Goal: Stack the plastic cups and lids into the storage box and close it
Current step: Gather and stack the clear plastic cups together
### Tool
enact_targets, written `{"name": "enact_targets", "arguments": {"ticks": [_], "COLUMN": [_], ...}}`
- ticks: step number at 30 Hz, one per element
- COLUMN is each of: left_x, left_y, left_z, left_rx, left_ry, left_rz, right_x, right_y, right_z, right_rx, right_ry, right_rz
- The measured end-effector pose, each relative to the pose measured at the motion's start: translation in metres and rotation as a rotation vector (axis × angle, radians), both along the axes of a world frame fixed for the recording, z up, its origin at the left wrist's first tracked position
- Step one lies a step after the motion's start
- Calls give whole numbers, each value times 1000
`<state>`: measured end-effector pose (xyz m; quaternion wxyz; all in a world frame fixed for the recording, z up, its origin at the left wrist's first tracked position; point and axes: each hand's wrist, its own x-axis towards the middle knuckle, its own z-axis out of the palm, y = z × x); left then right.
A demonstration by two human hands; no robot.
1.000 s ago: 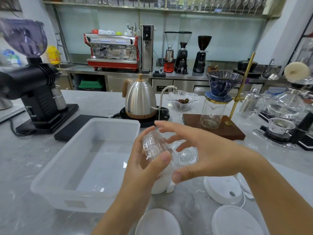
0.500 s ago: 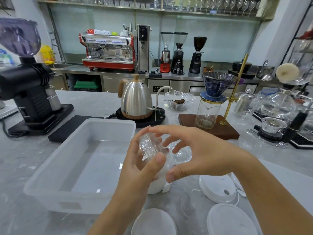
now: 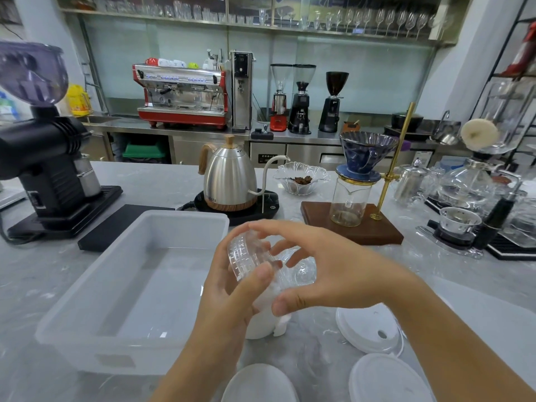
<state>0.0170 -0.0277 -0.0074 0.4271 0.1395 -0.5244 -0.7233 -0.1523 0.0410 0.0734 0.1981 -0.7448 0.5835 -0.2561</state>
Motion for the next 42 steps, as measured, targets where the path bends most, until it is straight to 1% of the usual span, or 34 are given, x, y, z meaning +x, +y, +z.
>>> {"name": "enact_targets", "arguments": {"ticks": [2, 5, 9, 12, 15, 20, 23, 28, 33, 38, 40, 42], "left_x": [0, 0, 0, 0, 0, 0, 0, 0, 0, 0, 0, 0], "left_y": [-1, -2, -2, -2, -2, -3, -3, -3, -5, -5, -4, -3], "left_z": [0, 1, 3, 2, 3, 2, 1, 1, 0, -1, 1, 2], "left_rx": [0, 34, 79, 99, 102, 87, 72, 88, 76, 40, 33, 22], "left_ry": [-7, 14, 21, 33, 37, 42, 28, 16, 2, -31, -41, -45], "left_rz": [11, 36, 67, 52, 36, 23, 21, 11, 23, 41, 45, 53], "right_x": [-6, -25, -55, -71, -72, -61, -56, -55, -60, -66, -63, -57], "right_y": [0, -2, -7, -13, -18, -23, -25, -27, -25, -14, -7, 1], "right_z": [1, 3, -7, -22, -36, -58, -63, -66, -64, -29, -11, 4], "right_rx": [-1, -52, -125, -89, 70, 264, 285, 261, 242, 92, 42, -3], "right_ry": [-42, -72, 10, 180, 327, 473, 529, 541, 480, 326, 235, 92], "right_rz": [-20, -135, -353, -468, -438, -387, -354, -329, -328, -319, -294, -235]}}
